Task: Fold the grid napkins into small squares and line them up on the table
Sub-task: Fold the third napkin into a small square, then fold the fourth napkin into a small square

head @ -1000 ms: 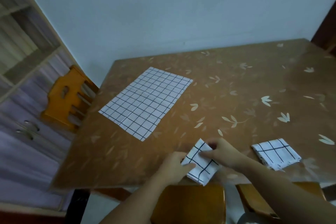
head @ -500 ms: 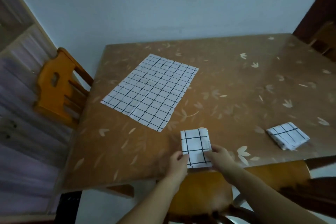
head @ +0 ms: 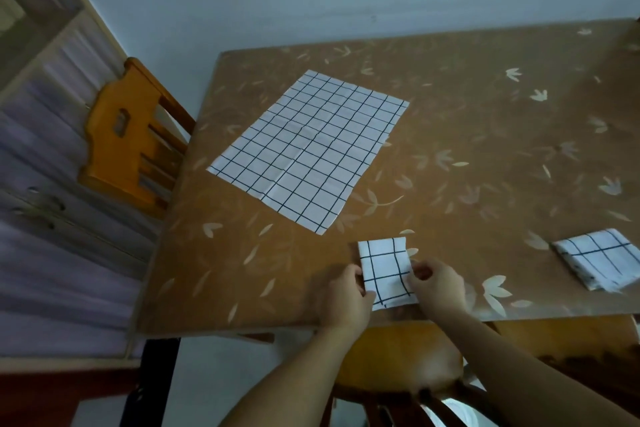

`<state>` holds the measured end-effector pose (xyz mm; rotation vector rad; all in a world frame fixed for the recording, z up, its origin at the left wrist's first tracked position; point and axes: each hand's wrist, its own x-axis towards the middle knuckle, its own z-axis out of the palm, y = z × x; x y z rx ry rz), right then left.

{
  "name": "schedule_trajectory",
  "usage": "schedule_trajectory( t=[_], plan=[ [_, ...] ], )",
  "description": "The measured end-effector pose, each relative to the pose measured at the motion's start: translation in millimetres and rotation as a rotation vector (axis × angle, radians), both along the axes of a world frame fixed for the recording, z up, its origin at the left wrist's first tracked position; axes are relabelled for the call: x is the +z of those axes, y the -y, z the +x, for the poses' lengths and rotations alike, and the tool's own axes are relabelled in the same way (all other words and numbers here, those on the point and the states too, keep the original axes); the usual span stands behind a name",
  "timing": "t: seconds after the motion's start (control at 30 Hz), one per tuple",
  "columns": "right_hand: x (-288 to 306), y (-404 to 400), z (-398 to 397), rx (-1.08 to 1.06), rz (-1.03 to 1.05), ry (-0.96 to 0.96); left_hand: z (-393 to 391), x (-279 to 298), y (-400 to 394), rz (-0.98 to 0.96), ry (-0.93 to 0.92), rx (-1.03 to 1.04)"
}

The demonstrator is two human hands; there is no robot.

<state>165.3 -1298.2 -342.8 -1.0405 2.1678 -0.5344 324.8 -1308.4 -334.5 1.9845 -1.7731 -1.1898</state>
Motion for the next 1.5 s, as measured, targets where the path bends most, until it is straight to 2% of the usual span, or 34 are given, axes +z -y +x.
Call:
schedule_trajectory(
  t=[0.1, 0.17, 0.27, 0.33, 0.43, 0.67, 0.93, 1.3, 1.5],
  plan=[
    [8.1, 1.5, -0.9, 0.054, -0.015, -0.034, 3.2, 3.8, 1.1, 0.003, 0.005, -0.018],
    [17.3, 0.2, 0.3, 0.153, -0.043, -0.142, 15.7, 11.9, 4.4, -0.044, 0.051, -0.086],
    [34.7, 1.7, 10.1, 0.431, -0.058, -0.333, 47.7, 26.1, 18.8, -0.236, 0.325, -0.417],
    [48.3, 7.7, 21.6, 0.544, -0.099, -0.429, 70.4, 38.3, 32.4, -0.321, 0.424, -0.607],
    [65.6, 20.9, 46.8, 0.629, -0.133, -0.538, 101.0, 52.4, 54.2, -0.359, 0.452, -0.654],
    [95.6, 35.7, 136.1, 0.513, -0.07, -0.616, 183.5, 66.5, 90.8, -0.421, 0.368, -0.658],
    [117.2, 52.0, 238.6, 0.297, -0.06, -0.557, 283.8, 92.6, 137.8, -0.477, 0.276, -0.676],
    [109.8, 98.5, 221.6, 0.114, -0.024, -0.524, 267.2, 104.7, 234.7, -0.471, 0.315, -0.742],
    [93.2, 173.8, 187.2, 0.1, 0.004, -0.474, 251.1, 99.9, 306.0, -0.45, 0.388, -0.76]
  ],
)
